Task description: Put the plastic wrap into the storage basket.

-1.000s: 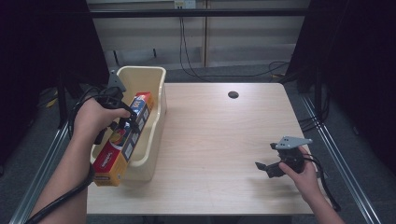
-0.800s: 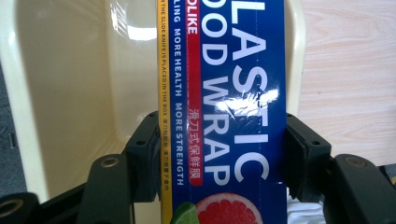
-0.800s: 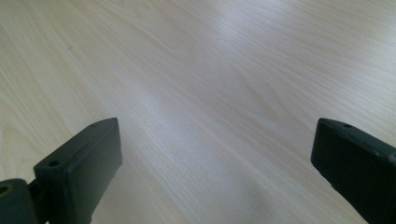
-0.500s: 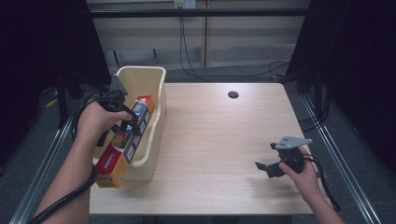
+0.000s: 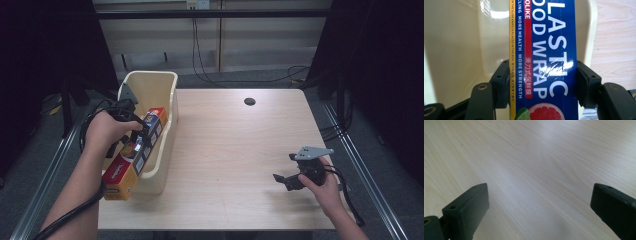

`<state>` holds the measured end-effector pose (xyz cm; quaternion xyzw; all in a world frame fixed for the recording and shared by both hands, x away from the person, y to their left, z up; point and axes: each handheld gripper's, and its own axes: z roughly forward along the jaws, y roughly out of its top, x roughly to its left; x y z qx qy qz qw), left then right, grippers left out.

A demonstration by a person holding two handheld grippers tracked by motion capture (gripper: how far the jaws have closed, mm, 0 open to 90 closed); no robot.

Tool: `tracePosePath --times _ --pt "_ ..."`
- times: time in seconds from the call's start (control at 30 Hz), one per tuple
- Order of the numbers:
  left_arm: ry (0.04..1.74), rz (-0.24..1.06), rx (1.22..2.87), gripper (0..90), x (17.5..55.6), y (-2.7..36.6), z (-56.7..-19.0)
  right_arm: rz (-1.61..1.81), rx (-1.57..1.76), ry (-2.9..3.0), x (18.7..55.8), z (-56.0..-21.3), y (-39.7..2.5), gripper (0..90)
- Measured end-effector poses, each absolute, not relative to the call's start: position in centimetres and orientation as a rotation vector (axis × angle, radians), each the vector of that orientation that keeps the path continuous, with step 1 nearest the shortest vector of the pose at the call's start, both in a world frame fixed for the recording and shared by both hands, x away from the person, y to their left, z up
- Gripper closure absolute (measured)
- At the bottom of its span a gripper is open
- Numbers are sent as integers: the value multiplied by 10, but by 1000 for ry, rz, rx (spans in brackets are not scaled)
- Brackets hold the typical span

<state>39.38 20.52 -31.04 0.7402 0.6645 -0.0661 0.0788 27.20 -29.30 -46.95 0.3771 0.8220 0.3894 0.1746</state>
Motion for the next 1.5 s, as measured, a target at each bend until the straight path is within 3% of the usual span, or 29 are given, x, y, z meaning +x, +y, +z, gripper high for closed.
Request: tracePosePath --times 1.5 --pt "2011 -206 2214 399 401 197 -334 1104 1067 2334 272 -470 -293 17"
